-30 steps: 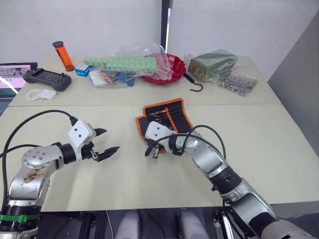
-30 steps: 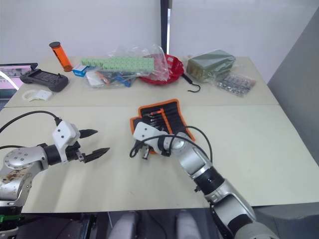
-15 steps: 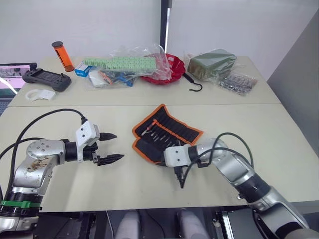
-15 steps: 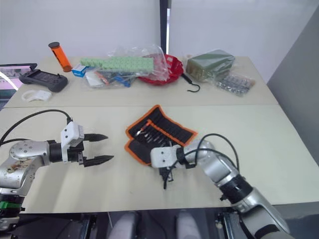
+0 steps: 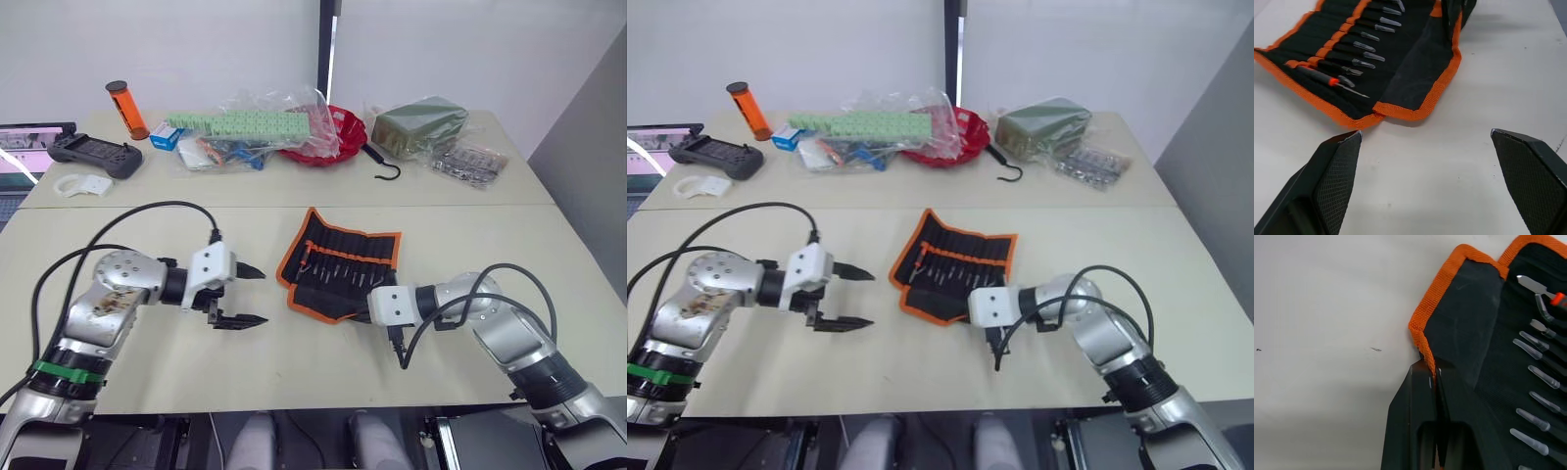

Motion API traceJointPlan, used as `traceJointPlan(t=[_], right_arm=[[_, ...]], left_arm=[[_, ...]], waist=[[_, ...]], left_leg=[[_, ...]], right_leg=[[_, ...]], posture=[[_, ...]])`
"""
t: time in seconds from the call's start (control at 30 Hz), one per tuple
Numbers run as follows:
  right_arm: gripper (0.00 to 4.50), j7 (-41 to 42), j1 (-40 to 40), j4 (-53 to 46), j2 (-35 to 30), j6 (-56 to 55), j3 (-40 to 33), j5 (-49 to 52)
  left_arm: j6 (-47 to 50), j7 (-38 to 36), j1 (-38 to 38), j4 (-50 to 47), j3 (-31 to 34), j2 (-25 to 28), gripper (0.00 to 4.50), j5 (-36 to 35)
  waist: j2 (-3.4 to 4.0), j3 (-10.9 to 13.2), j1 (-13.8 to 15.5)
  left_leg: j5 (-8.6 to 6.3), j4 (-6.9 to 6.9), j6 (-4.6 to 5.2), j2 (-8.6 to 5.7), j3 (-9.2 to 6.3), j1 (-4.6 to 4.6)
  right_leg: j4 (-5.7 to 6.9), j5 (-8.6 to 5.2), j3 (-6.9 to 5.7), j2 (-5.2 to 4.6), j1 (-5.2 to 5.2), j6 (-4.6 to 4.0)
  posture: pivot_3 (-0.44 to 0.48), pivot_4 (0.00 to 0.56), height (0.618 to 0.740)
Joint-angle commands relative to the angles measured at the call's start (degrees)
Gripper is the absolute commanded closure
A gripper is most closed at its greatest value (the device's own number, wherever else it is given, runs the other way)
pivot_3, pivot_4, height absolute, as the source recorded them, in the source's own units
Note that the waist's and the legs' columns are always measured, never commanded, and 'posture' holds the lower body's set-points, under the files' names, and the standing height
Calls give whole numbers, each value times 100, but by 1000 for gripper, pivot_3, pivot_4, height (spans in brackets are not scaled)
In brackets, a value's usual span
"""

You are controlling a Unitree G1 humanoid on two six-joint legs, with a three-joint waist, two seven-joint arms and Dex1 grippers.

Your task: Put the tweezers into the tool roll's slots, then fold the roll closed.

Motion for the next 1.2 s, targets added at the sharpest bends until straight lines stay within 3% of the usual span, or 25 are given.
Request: traceJointPlan(t=[0.03, 0.33, 0.53, 1.03, 1.13, 1.2], right_arm=[[4484, -114, 88, -425, 9, 404, -399, 359], [1588, -229, 673, -1074, -276, 1027, -802, 619], [1588, -575, 934, -1318, -235, 1229, -1101, 703], [1588, -960, 1091, -1317, -115, 1322, -882, 479], [1545, -982, 1103, -1319, -95, 1324, -885, 490], [2087, -1007, 1097, -1298, -93, 1292, -883, 466]], left_arm=[[-212, -138, -256, 21, -105, -104, 0, 59], [-872, -302, -789, 701, -214, -643, 0, 106], [-1753, -393, -887, 1115, -554, -775, 0, 679], [-3356, 87, -1511, 2478, -762, -1355, 0, 1467], [-3502, 95, -1568, 2626, -759, -1397, 840, 1491], [-3576, 95, -1607, 2703, -751, -1412, 1500, 1510]], waist=[[0, 0, -4], [0, 0, 23], [0, 0, 8], [0, 0, 37], [0, 0, 39], [0, 0, 43]], left_leg=[[0, 0, 0, 0, 0, 0], [0, 5, 1, -3, -1, -1], [0, 5, 1, -2, -1, 1], [-4, 44, 8, -5, -2, -13], [-4, 47, 8, -5, -2, -14], [-4, 49, 8, -5, -2, -15]], right_leg=[[0, 0, 0, 0, 0, 0], [0, 0, 0, -1, 2, 1], [2, 0, 0, 0, 3, 0], [9, 0, -1, 0, 6, 1], [11, 0, -1, 0, 5, 1], [12, 0, -1, 0, 5, 1]], posture=[[0, 150, 740], [0, 150, 740], [0, 150, 740], [0, 150, 740], [0, 150, 740], [0, 150, 740]])
